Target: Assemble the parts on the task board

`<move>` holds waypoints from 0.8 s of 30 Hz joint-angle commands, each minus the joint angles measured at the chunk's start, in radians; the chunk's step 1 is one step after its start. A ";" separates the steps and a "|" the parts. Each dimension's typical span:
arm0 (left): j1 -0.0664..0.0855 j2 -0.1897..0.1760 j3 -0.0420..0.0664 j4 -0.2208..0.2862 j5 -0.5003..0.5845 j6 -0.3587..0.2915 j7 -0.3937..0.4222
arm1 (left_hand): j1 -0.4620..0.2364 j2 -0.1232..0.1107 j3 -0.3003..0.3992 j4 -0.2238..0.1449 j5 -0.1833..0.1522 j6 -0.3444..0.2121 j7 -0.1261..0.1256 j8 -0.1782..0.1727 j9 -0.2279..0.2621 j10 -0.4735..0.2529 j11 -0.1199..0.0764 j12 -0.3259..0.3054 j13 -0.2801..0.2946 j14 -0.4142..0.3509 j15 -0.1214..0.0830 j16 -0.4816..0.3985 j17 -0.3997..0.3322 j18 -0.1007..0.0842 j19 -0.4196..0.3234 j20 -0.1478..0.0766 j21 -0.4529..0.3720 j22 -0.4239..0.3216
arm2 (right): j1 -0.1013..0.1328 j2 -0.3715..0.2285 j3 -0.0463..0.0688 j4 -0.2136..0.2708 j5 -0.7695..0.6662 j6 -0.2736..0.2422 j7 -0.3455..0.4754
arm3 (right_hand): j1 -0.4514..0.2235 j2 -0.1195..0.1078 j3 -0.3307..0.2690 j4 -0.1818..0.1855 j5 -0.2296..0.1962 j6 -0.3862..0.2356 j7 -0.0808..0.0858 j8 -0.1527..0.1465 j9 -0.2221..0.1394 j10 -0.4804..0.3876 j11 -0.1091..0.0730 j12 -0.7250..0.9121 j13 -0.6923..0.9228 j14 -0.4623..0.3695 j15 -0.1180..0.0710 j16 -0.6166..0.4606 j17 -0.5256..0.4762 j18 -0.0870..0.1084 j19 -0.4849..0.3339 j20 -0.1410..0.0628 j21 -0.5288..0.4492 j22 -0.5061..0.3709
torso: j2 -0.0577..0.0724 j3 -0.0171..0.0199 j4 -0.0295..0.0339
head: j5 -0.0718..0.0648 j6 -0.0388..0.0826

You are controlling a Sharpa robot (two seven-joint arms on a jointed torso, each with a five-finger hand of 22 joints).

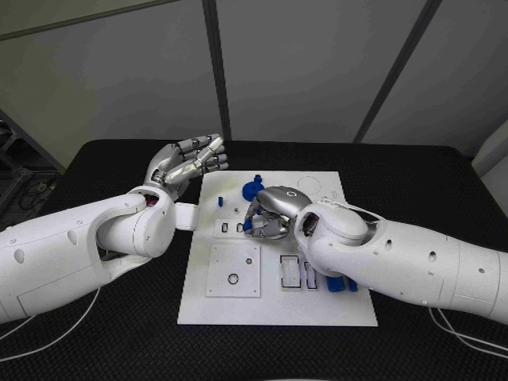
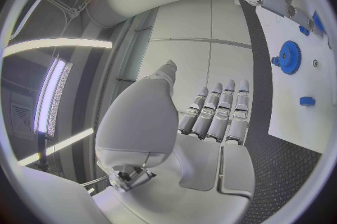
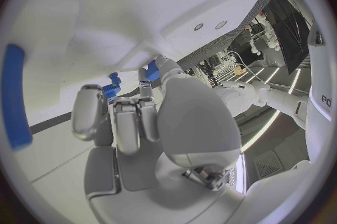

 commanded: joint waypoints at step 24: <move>0.002 -0.005 0.001 -0.001 -0.009 0.007 0.000 | 0.009 0.002 0.006 0.000 -0.007 -0.008 0.111 -0.006 -0.001 -0.005 0.003 -0.003 0.000 0.001 0.001 -0.005 0.000 0.005 -0.004 0.000 0.005 -0.002 | -0.002 -0.051 -0.003 0.102 -0.086 0.030 -0.089 | 0.018 0.019 0.015 -0.010 0.001 0.023 -0.012 0.009 0.008 0.067 -0.003 0.010 0.210 0.104 -0.003 0.005 0.263 -0.007 0.014 -0.001 0.009 0.029 | -0.001 -0.0011 -0.0018 | 0.004 0.003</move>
